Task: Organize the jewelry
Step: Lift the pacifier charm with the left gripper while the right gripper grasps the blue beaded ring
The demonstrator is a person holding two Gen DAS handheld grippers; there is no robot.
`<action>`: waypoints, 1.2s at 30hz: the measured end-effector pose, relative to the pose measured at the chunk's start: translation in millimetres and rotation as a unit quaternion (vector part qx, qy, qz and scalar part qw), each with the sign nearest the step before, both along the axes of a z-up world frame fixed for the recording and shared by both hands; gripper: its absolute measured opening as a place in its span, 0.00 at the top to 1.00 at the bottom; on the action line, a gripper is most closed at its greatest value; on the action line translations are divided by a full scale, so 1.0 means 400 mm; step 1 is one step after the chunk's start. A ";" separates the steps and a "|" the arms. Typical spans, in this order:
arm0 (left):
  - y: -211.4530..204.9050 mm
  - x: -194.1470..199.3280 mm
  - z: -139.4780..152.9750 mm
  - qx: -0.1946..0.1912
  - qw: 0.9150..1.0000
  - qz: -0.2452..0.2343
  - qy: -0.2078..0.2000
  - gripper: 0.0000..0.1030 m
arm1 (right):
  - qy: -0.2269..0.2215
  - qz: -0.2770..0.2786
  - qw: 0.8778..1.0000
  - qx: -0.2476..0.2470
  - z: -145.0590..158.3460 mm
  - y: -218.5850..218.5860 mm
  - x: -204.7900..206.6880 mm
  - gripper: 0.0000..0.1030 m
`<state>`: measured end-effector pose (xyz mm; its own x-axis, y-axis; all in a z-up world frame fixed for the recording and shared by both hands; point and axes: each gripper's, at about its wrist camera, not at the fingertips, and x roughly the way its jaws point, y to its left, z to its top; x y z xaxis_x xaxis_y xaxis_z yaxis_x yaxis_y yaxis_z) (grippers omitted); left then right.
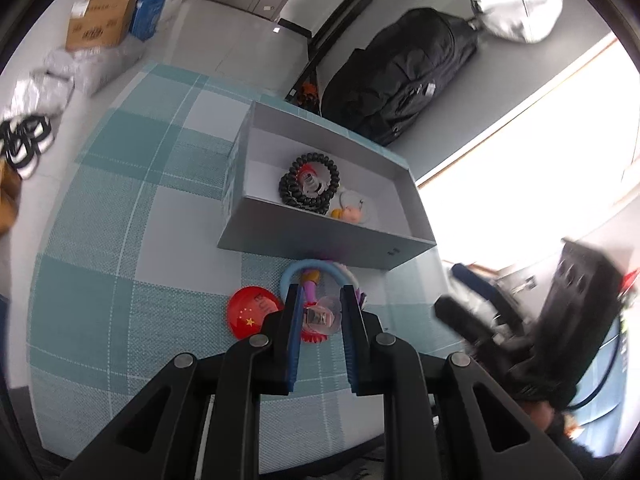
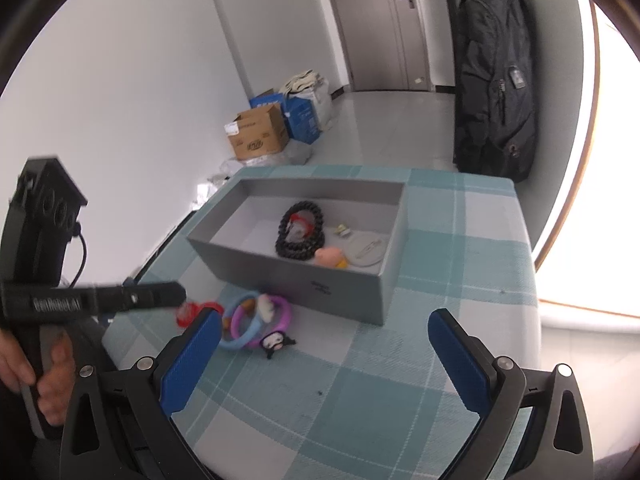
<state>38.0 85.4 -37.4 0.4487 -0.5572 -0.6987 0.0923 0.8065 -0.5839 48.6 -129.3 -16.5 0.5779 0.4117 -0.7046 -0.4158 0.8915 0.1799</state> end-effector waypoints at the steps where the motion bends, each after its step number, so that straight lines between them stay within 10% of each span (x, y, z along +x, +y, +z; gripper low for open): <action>1: 0.006 0.004 0.004 -0.002 1.000 0.004 -0.002 0.87 | 0.000 0.005 1.000 -0.002 -0.001 0.006 -0.002 0.00; 16: 0.088 0.028 0.039 -0.034 0.997 0.061 -0.035 0.87 | -0.054 0.143 0.979 -0.132 -0.060 0.206 -0.041 0.01; 36: 0.101 0.052 0.033 -0.049 0.997 0.049 -0.022 0.87 | -0.062 0.176 0.961 -0.205 -0.131 0.286 -0.043 0.42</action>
<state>58.7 125.6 -24.2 0.5332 -0.5739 -0.6215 0.0440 0.7525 -0.6571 31.3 -14.9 -69.0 0.5439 0.3001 -0.7837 -0.7006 0.6764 -0.2272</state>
